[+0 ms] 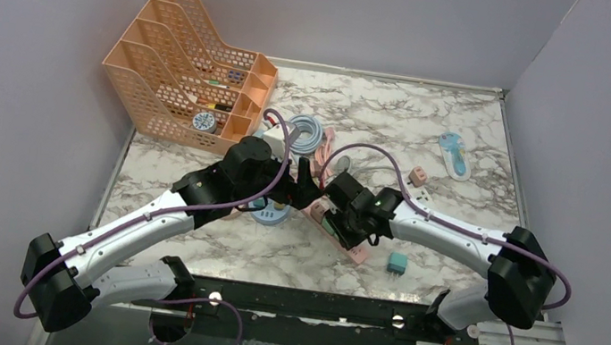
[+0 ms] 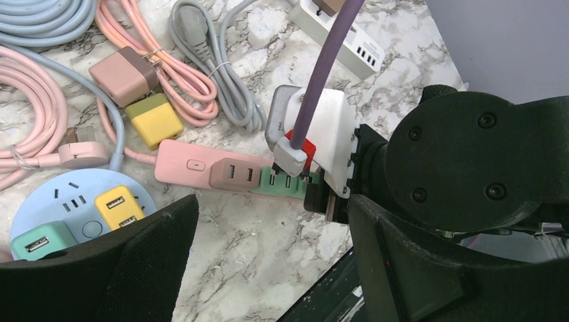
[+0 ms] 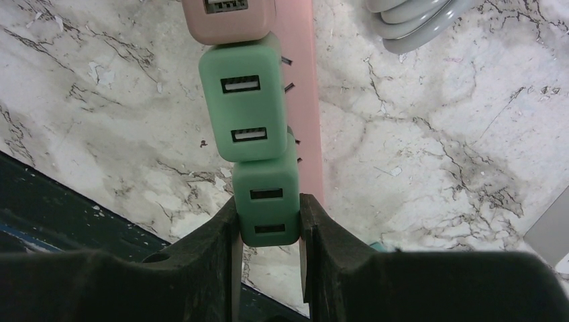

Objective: Insert the plug

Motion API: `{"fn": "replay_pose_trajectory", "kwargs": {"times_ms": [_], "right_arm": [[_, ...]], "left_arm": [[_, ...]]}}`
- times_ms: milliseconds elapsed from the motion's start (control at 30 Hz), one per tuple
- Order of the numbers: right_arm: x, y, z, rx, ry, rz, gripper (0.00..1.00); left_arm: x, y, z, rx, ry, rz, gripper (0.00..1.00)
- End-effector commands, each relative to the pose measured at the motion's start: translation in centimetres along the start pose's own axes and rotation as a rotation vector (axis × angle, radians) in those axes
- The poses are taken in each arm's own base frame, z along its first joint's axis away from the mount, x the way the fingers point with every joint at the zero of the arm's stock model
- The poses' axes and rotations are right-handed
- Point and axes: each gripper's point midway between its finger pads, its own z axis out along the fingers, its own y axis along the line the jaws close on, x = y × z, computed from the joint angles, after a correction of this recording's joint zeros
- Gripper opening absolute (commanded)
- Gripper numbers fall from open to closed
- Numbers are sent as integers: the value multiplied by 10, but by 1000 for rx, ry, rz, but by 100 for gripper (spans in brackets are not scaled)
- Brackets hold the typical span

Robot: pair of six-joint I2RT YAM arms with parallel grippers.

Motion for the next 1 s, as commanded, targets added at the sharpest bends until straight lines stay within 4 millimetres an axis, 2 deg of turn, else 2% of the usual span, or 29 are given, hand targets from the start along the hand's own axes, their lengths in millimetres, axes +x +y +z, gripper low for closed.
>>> {"fn": "replay_pose_trajectory", "kwargs": {"times_ms": [0,167,233,333,400,567,800,967], "right_arm": [[-29,-5,22,48,-101,44,27],[-40,-1,15,34,-137,97,38],[-47,0,5,24,-170,112,44],[-54,3,-13,-11,-215,129,60],[-56,4,-23,-25,-237,138,63],[-45,1,-30,-8,-186,145,62],[-15,5,-26,-21,-15,127,53],[-11,0,-17,-4,30,108,48]], "left_arm": [[-22,-2,-8,-14,-68,23,83],[-28,0,-14,-33,-92,34,83],[-30,1,-15,-39,-96,39,83],[-31,2,-17,-45,-97,43,83],[-32,3,-17,-53,-102,44,83],[-37,7,-22,-79,-124,47,83],[-36,8,-25,-84,-125,33,83],[-35,6,-24,-72,-120,16,83]]}}
